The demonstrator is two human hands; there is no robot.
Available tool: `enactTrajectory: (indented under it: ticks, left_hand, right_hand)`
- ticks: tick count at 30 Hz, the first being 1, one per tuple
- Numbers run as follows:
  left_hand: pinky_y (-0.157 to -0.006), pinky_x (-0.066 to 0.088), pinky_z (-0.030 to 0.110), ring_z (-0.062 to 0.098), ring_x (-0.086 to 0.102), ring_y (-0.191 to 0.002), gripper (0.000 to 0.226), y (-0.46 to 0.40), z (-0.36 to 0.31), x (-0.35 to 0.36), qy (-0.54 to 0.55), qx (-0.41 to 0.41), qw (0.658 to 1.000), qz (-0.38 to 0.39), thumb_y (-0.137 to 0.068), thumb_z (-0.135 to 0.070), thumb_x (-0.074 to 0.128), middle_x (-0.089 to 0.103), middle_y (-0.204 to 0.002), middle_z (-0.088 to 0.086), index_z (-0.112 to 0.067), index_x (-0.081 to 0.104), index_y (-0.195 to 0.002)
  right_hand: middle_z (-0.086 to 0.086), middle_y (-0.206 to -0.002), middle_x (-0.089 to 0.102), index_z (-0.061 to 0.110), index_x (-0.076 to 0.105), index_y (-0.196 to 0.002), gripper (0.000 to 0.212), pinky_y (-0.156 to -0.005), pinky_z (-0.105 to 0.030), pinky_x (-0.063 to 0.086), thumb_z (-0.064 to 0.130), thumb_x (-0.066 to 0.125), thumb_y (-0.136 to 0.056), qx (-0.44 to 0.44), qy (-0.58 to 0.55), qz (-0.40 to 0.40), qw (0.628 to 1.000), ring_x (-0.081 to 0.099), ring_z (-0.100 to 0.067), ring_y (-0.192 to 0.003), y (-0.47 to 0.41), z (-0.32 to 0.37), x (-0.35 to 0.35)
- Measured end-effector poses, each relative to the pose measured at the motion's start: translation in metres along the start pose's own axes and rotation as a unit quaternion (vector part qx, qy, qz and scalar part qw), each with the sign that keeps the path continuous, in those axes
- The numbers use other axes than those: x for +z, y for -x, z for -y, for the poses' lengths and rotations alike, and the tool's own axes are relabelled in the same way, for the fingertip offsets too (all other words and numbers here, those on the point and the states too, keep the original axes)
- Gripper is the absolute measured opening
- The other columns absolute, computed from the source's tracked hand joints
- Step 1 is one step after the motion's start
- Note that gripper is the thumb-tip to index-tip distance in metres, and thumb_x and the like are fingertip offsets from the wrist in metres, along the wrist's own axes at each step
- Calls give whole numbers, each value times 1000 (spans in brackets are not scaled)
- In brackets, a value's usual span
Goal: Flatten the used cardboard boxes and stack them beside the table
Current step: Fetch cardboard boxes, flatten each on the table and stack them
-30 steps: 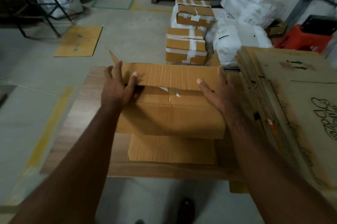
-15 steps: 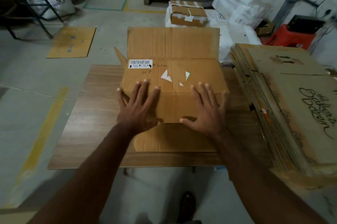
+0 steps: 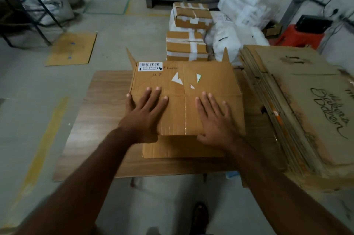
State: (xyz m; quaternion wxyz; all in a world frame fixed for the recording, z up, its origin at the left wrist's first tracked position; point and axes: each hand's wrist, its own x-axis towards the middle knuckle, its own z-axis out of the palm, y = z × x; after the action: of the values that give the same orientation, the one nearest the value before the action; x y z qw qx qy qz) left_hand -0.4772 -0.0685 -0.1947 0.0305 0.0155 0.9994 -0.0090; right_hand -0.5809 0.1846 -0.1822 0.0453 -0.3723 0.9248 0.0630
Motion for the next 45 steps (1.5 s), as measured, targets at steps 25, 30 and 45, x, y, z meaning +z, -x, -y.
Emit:
enactTrajectory:
  ticks: [25,30,45]
  left_hand:
    - [-112,-4,80,41,-18,-153,93,-107,-54,-37,61,-160,985,1,-93,-64,55,-21,-168,4,-53,-14,-154]
    - [-111,-2,80,38,-11,-155,80,-114,-45,-37,66,-180,981,11,-97,-55,53,-12,-170,1,-54,-2,-156]
    - [-100,-2,90,30,-20,-154,101,-111,-62,-35,36,-196,980,22,-93,-34,69,-24,-168,-2,-55,-9,-155]
  right_hand:
    - [-4,-172,0,30,6,-163,78,-122,-66,3,73,21,-100,73,-151,-9,986,-2,-30,-158,-145,-93,-43]
    - [0,-172,-9,32,4,-164,103,-121,-61,-5,88,38,-85,24,-156,-23,987,-9,-25,-157,-108,-109,-30]
    - [-7,-124,66,21,57,-132,42,-77,-33,49,51,48,-104,141,-286,49,946,61,-16,-96,-7,-234,19]
